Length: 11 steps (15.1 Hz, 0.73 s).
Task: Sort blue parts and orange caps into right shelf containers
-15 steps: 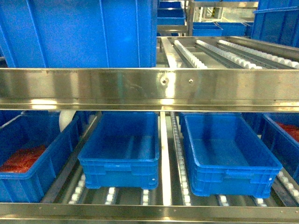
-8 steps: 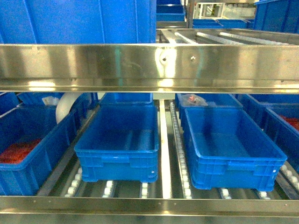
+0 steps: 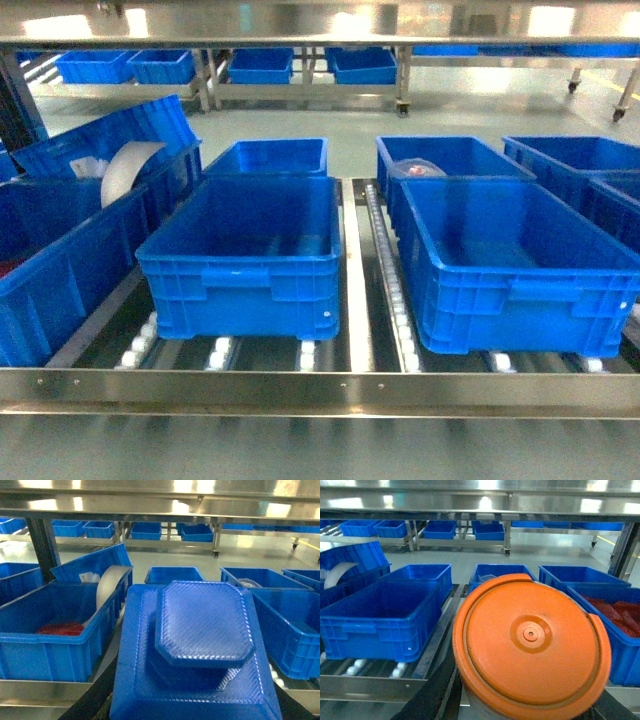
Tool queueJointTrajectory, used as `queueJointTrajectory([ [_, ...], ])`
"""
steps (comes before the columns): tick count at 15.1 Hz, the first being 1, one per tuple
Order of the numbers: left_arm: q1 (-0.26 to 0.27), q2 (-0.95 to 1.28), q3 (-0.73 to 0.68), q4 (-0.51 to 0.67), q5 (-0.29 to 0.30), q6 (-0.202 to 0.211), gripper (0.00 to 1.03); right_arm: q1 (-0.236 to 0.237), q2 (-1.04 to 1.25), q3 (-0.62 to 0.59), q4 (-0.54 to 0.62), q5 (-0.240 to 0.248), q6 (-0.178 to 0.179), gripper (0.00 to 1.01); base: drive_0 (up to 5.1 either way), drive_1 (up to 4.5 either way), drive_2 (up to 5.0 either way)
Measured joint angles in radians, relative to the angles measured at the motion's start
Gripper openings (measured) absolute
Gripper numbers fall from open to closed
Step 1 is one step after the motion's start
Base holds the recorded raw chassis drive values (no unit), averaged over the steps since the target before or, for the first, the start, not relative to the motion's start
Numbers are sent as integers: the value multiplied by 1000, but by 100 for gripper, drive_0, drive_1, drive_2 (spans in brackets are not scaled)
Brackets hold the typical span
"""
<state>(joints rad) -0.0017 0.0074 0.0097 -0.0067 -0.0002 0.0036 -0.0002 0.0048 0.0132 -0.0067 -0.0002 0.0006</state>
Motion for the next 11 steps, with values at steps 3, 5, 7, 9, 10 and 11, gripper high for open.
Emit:
queueJointTrajectory([
  [3,0,0,0,0,0,0,43,0,0,0,0,0,0,44,0,0,0],
  [5,0,0,0,0,1,0,43,0,0,0,0,0,0,44,0,0,0],
  [7,0,0,0,0,1,0,43,0,0,0,0,0,0,44,0,0,0],
  [9,0,0,0,-2,-1,-1,43,0,0,0,-1,0,0,44,0,0,0],
  [10,0,0,0,-1,-1,-1,43,0,0,0,-1,0,-1,44,0,0,0],
  [11,0,0,0,-1,0,-1,43,0,0,0,0,0,0,44,0,0,0],
])
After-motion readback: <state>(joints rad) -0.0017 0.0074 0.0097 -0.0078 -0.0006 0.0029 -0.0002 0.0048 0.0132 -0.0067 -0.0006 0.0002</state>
